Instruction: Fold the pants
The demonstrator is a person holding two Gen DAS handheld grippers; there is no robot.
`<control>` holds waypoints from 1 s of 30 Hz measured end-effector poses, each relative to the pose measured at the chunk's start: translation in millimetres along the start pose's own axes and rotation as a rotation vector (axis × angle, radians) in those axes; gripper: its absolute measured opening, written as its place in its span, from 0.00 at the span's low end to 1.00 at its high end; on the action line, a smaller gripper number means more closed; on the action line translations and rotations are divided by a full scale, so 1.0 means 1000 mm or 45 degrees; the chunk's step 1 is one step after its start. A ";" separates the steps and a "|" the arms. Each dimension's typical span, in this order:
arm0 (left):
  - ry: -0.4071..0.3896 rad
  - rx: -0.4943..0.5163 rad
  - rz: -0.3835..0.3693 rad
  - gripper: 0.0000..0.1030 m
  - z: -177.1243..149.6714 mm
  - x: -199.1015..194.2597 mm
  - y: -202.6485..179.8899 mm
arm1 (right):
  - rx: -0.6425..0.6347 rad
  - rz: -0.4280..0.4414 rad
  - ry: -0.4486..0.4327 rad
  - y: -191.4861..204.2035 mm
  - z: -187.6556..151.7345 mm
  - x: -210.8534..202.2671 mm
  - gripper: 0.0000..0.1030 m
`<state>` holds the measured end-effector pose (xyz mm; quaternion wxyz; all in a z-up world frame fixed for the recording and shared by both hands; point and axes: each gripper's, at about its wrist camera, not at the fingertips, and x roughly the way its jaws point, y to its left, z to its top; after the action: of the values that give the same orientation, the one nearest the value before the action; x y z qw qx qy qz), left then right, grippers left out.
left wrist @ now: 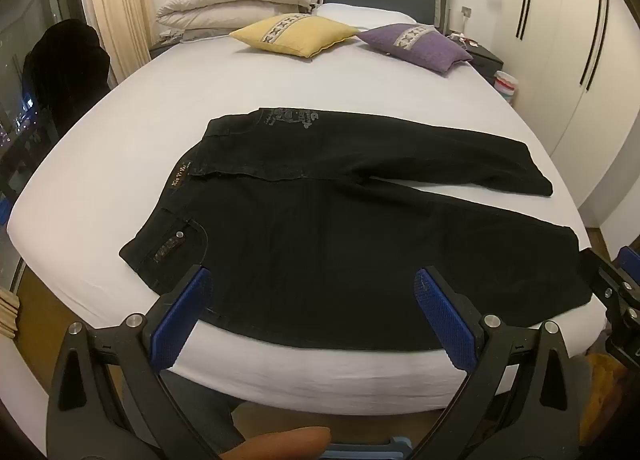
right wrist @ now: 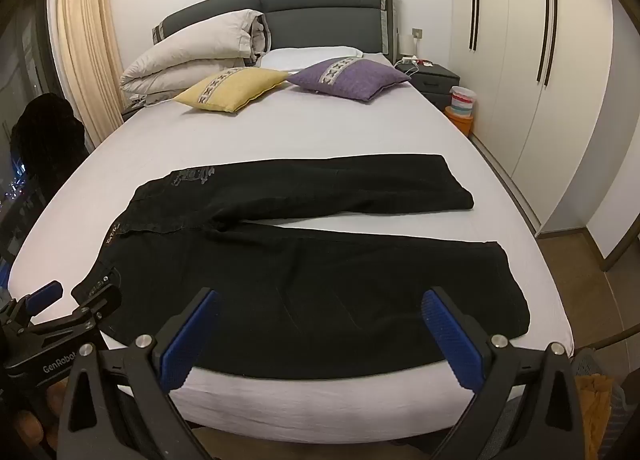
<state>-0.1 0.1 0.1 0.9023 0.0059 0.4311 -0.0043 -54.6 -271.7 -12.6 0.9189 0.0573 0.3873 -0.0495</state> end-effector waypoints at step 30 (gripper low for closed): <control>-0.006 0.012 0.002 1.00 -0.001 -0.002 -0.005 | -0.009 -0.011 0.000 0.001 -0.003 0.002 1.00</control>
<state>-2.3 -4.6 0.6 0.9033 0.0104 0.4288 -0.0055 -55.2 -270.2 -15.5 0.9188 0.0524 0.3877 -0.0521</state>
